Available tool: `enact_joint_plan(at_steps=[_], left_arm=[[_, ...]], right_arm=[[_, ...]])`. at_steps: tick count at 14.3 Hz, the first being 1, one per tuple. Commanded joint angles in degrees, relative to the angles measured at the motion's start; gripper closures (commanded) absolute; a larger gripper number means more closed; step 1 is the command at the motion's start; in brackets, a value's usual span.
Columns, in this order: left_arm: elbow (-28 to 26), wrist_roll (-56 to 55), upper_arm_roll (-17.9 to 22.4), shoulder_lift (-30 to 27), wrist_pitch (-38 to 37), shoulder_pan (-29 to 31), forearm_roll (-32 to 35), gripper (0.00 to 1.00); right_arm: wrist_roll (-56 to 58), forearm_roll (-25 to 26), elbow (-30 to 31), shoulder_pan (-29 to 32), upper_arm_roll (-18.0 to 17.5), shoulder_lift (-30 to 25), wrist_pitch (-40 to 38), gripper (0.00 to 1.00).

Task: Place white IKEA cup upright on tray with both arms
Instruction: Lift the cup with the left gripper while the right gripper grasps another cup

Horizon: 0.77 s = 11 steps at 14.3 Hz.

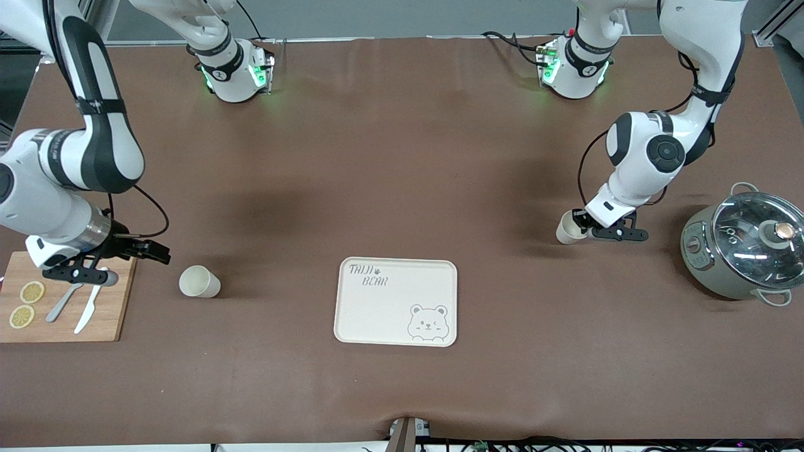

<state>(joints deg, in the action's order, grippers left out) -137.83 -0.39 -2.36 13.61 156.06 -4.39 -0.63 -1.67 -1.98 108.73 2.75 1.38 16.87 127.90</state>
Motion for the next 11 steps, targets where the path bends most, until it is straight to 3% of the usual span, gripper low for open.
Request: enact_joint_plan(at_steps=[1,5,11], left_arm=[[-0.1,-0.6,-0.1,0.5,1.2,0.2,-0.2,1.0],[5.4,-2.0,-0.2,1.8,-1.2,-0.5,-0.2,1.0],[23.3,-11.6,-0.2,5.9,-18.6,-6.1,-0.4,1.0]], right_arm=[[-1.3,0.7,-0.3,-0.5,0.1,2.2,2.8,0.0],[-1.3,0.7,-0.3,-0.5,0.1,5.0,6.5,0.0],[-1.3,0.7,-0.3,-0.4,0.1,7.4,9.9,0.0]])
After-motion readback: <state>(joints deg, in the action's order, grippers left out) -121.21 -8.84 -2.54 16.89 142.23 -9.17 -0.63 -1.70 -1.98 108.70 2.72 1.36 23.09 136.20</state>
